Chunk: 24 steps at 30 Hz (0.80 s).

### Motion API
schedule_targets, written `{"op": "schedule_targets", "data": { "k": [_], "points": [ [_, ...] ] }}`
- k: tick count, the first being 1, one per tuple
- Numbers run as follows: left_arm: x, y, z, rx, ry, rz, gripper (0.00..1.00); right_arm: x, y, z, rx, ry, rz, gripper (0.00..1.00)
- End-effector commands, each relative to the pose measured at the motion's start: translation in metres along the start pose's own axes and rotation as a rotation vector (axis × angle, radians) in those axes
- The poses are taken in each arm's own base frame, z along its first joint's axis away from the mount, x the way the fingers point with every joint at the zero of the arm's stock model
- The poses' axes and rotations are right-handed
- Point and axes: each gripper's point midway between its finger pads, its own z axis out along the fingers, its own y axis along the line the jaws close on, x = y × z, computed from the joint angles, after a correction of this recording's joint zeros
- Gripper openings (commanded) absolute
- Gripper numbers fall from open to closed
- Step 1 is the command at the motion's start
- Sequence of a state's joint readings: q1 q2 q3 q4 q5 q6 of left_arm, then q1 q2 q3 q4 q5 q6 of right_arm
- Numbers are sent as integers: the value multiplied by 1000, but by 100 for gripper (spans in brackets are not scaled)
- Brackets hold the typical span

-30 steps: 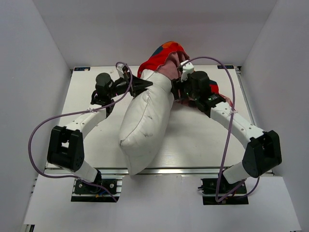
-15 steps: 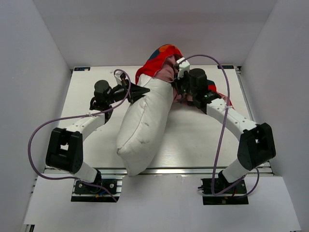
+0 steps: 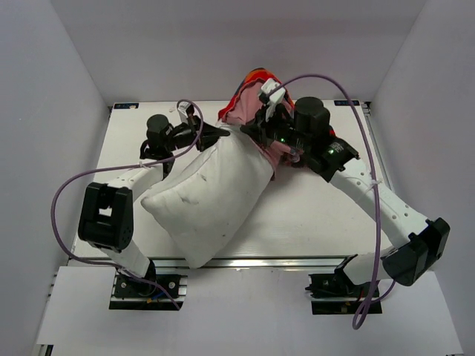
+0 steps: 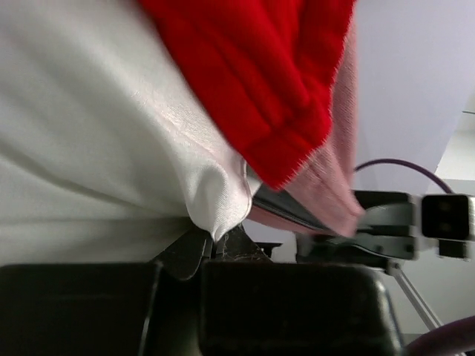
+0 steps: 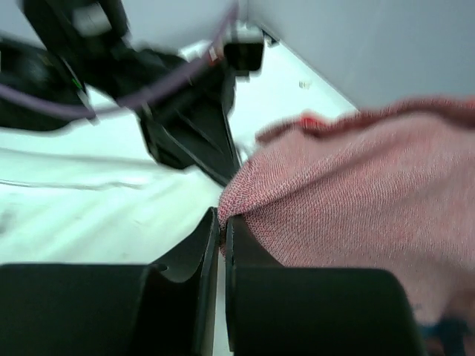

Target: Put the pillow into the pillowcase

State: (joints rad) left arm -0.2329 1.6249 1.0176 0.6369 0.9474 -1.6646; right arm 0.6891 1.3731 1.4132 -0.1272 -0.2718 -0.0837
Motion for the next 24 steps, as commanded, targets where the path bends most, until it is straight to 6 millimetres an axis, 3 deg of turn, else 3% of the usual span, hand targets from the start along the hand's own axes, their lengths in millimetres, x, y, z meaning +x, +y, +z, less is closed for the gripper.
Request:
{"op": "schedule_targets", "data": {
  "k": [1, 2, 4, 11, 12, 13, 14, 15, 16, 18, 19, 21, 24],
  "points": [
    [-15, -17, 11, 18, -33, 98, 0, -90, 39, -16, -160, -211, 35, 0],
    [-18, -14, 12, 6, -37, 91, 0, -99, 41, -18, -174, -226, 44, 0],
    [-27, -9, 17, -13, -41, 103, 0, -98, 42, -16, -180, -216, 87, 0],
    [-73, 13, 20, -141, -94, 142, 0, -81, 44, -4, -192, -167, 218, 0],
    [-85, 17, 17, -183, -126, 230, 3, -65, 41, 1, -173, -136, 237, 0],
    [-91, 33, 9, -288, -143, 175, 11, -45, 32, 10, -126, -93, 250, 0],
    [-110, 13, -1, -312, -194, 240, 19, -27, 22, 15, -85, -58, 259, 0],
    [-128, 12, -12, -383, -259, 343, 25, -6, 13, 20, -58, -14, 291, 0],
    [-133, 20, -27, -477, -288, 311, 36, 35, 6, 28, -50, 74, 342, 0],
    [-161, -4, -62, -575, -431, 432, 49, 67, -13, 29, 3, 135, 406, 0],
    [-161, -3, -76, -629, -457, 424, 60, 89, -16, 32, 16, 176, 419, 0],
    [-166, -15, -101, -689, -531, 489, 69, 104, -20, 37, 30, 203, 407, 0],
    [-154, -16, -114, -738, -534, 532, 72, 116, -26, 52, 35, 230, 417, 0]
  ]
}}
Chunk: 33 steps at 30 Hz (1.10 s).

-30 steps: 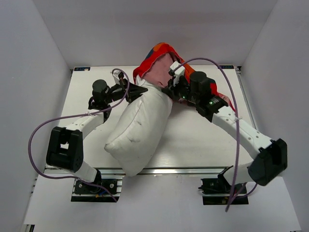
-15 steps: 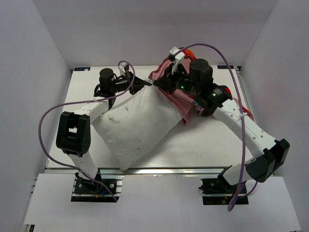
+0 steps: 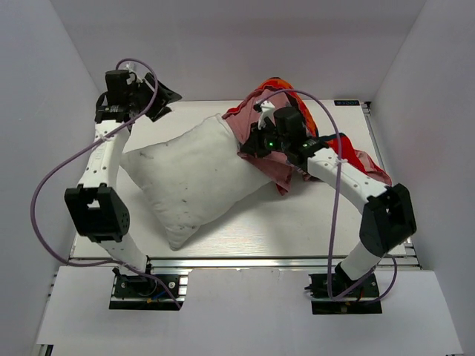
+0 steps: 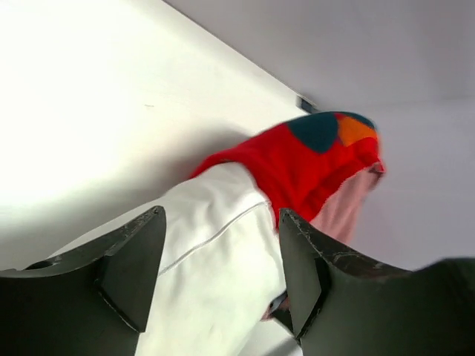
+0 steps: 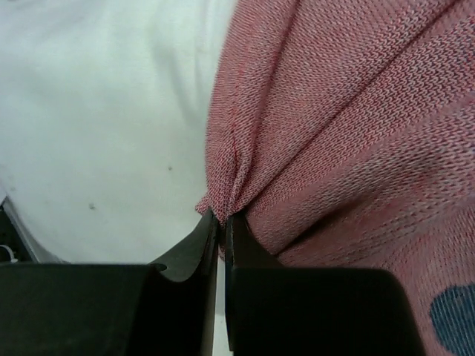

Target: Put the pillow into the pillowcase

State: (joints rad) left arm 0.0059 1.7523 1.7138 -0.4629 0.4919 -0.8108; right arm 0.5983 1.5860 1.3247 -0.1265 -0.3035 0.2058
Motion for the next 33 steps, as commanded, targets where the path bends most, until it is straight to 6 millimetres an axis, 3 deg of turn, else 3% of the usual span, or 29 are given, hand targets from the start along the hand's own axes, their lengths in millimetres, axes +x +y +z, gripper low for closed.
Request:
{"op": "schedule_targets", "data": {
  "k": [1, 2, 3, 4, 5, 6, 9, 10, 12, 13, 15, 16, 17, 19, 20, 21, 22, 23, 24, 25, 27, 29, 30, 33],
  "points": [
    [13, 10, -39, -148, -14, 155, 72, -15, 10, 13, -46, -34, 1, 0],
    [17, 9, -44, -151, -7, 182, 72, -30, 13, 17, -54, -59, -9, 0],
    [22, 4, -55, -146, -14, 250, 71, -27, 9, 30, -53, -45, -3, 0],
    [36, -8, -57, -140, -8, 312, 70, -48, 17, 33, -67, -84, -32, 1],
    [47, -18, -61, -126, -8, 413, 68, -54, 20, 38, -69, -93, -44, 8],
    [83, -46, -69, -64, 23, 513, 68, -58, 20, 45, -73, -101, -66, 27],
    [124, -56, -85, -53, 23, 681, 68, -103, 35, 38, -112, -208, -146, 55],
    [149, -50, -96, -27, 44, 704, 68, -114, 36, 33, -118, -230, -174, 68],
    [165, -42, -105, 5, 29, 718, 69, -136, 40, 18, -142, -280, -248, 77],
    [185, -23, -116, 11, 49, 726, 70, -142, 33, 9, -160, -288, -252, 81],
    [197, -12, -122, 26, 47, 735, 70, -147, 32, -12, -203, -300, -263, 82],
    [209, 1, -124, 23, 69, 746, 71, -149, 12, -23, -172, -306, -243, 83],
    [210, 8, -123, -4, 59, 762, 71, -153, 9, -40, -159, -326, -254, 83],
    [216, 16, -120, -42, 68, 794, 71, -130, -13, -51, -159, -286, -258, 83],
    [218, 19, -116, -60, 71, 821, 71, -128, -11, -67, -158, -296, -279, 84],
    [211, 19, -111, -90, 26, 845, 71, -118, -9, -73, -190, -281, -336, 84],
    [216, 15, -108, -85, 24, 889, 72, -94, -19, -74, -185, -227, -339, 84],
    [217, 15, -98, -106, 23, 918, 74, -91, -14, -87, -177, -233, -381, 84],
    [216, 10, -93, -129, -7, 953, 75, -84, -17, -91, -160, -225, -435, 85],
    [216, 9, -87, -147, -5, 1004, 76, -64, -21, -90, -152, -190, -432, 85],
    [219, 12, -67, -218, 11, 1075, 77, -55, -21, -101, -111, -186, -462, 85],
    [223, 22, -51, -272, 58, 1150, 77, -38, -26, -104, -84, -155, -451, 86],
    [226, 39, -39, -356, 106, 1195, 77, -35, -30, -105, -53, -149, -442, 85],
    [229, 74, -25, -520, 171, 1239, 73, -21, -37, -103, 5, -118, -433, 85]
  ]
}}
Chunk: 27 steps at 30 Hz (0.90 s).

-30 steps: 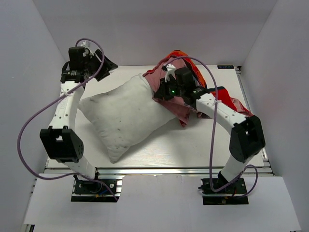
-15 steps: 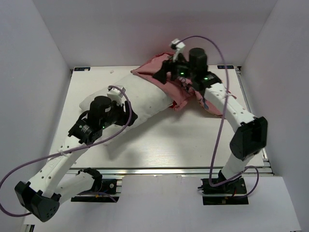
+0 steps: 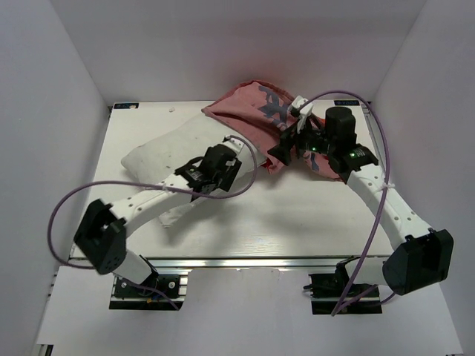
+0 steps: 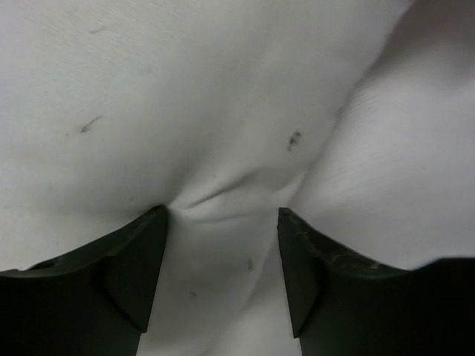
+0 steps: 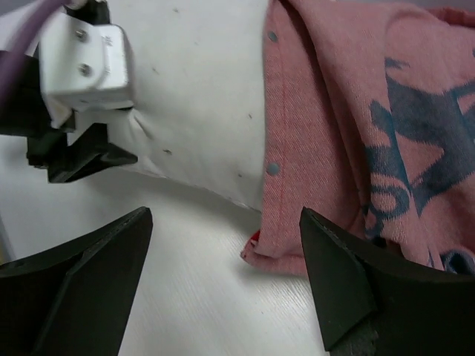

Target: Put the pillow into the pillowcase

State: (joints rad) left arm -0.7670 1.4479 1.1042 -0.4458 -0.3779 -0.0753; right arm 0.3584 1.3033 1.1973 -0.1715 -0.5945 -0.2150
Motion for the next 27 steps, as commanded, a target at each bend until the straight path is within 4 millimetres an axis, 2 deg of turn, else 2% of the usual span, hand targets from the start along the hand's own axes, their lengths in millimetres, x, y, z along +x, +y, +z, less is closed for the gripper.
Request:
{"op": "schedule_targets", "data": {
  "k": [1, 2, 5, 6, 8, 9, 10, 11, 12, 13, 14, 17, 18, 19, 20, 21, 22, 23, 24, 25, 26, 27],
  "points": [
    [15, 32, 14, -209, 88, 99, 70, 15, -7, -2, 84, 49, -59, 85],
    [19, 32, 17, -216, 96, 100, 57, 25, -5, 0, 97, 72, -65, 85],
    [19, 28, 22, -194, 72, 58, 29, 37, -10, 14, 184, 108, -104, 84],
    [16, 26, 23, -187, 56, 43, 15, 41, -13, 21, 230, 120, -124, 84],
    [9, 22, 21, -162, 37, 7, 5, 52, -18, 34, 255, 155, -142, 84],
    [5, 21, 19, -155, 29, -5, 0, 49, -21, 39, 281, 159, -155, 84],
    [-2, 20, 17, -144, 10, -22, 0, 59, -27, 43, 301, 185, -151, 84],
    [-9, 18, 11, -126, -11, -42, 0, 63, -29, 56, 304, 208, -152, 84],
    [-14, 17, 8, -113, -26, -56, 0, 55, -37, 62, 342, 207, -160, 84],
    [-19, 17, 3, -104, -44, -69, 0, 68, -47, 70, 377, 246, -156, 83],
    [-30, 18, -5, -93, -79, -88, 0, 66, -53, 73, 404, 251, -159, 83],
    [-43, 19, -23, -60, -126, -119, 0, 72, -81, 80, 518, 298, -193, 82],
    [-45, 20, -26, -58, -132, -129, 0, 67, -85, 83, 531, 298, -201, 82],
    [-45, 20, -30, -53, -135, -135, 0, 78, -90, 88, 536, 331, -204, 82],
    [-48, 21, -35, -48, -147, -145, 0, 82, -94, 89, 549, 350, -209, 78],
    [-46, 21, -37, -44, -142, -153, 0, 86, -97, 93, 552, 369, -220, 63],
    [-47, 21, -39, -40, -146, -159, 0, 85, -98, 94, 552, 370, -220, 63],
    [-46, 22, -42, -38, -149, -163, 0, 84, -95, 95, 529, 366, -216, 38],
    [-45, 22, -42, -41, -145, -168, 0, 79, -91, 96, 505, 353, -207, 26],
    [-44, 22, -43, -41, -142, -168, 0, 63, -80, 97, 446, 306, -201, 16],
    [-43, 22, -42, -43, -139, -168, 0, 59, -66, 97, 378, 300, -186, 6],
    [-44, 22, -42, -40, -139, -168, 0, 41, -54, 91, 332, 261, -184, 1]
  ]
}}
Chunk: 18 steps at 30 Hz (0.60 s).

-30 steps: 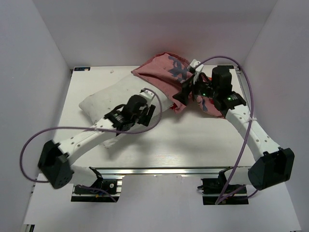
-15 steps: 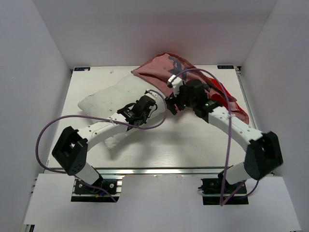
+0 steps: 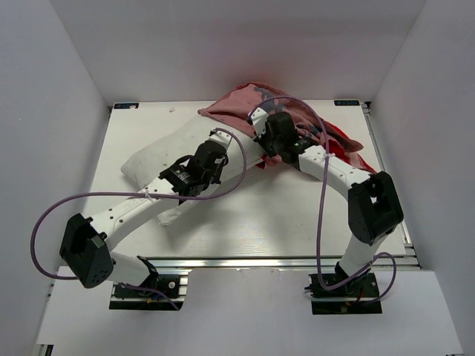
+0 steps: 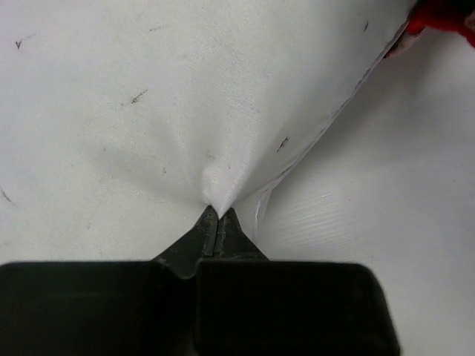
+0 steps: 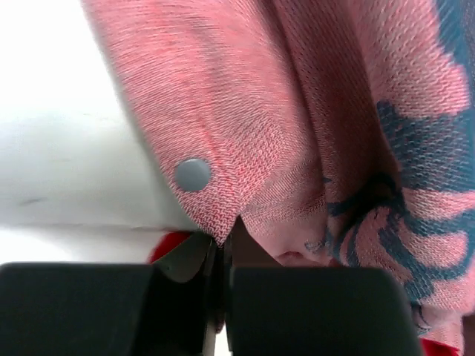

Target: Put the pillow into the pillowcase

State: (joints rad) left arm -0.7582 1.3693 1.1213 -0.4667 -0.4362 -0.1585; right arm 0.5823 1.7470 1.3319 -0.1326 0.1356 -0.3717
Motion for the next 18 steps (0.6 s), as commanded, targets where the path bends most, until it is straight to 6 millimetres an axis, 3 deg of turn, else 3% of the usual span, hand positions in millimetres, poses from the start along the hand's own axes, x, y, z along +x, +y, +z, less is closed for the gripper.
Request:
{"op": "schedule_targets", "data": {
  "k": [1, 2, 4, 5, 6, 7, 8, 10, 11, 13, 16, 18],
  "points": [
    [-25, 1, -16, 24, -64, -53, 0, -82, 6, -53, -128, -221, 26, 0],
    [-26, -1, -15, 29, -66, -54, 0, -97, 26, -65, -224, -258, 24, 0],
    [-37, -7, -14, 53, -90, -68, 0, -107, 49, -86, -337, -238, 80, 0],
    [-42, -9, -14, 63, -101, -72, 0, -140, 69, -111, -454, -305, 81, 0],
    [-49, -12, -12, 71, -113, -74, 0, -140, 85, -119, -520, -268, 111, 0],
    [-55, -14, -12, 79, -126, -80, 0, -155, 111, -138, -628, -282, 143, 0],
    [-60, -15, -11, 81, -134, -80, 0, -176, 116, -154, -661, -326, 150, 0],
    [-78, -15, -15, 82, -174, -95, 0, -192, 136, -169, -744, -344, 167, 0],
    [-85, -14, -18, 81, -193, -103, 0, -210, 141, -184, -775, -375, 194, 0],
    [-105, -9, -32, 86, -265, -132, 0, -221, 143, -185, -798, -378, 245, 0],
    [-126, -4, -51, 100, -350, -181, 0, -242, 130, -196, -842, -416, 327, 0],
    [-144, 3, -74, 117, -425, -228, 0, -263, 121, -214, -879, -466, 368, 0]
  ]
}}
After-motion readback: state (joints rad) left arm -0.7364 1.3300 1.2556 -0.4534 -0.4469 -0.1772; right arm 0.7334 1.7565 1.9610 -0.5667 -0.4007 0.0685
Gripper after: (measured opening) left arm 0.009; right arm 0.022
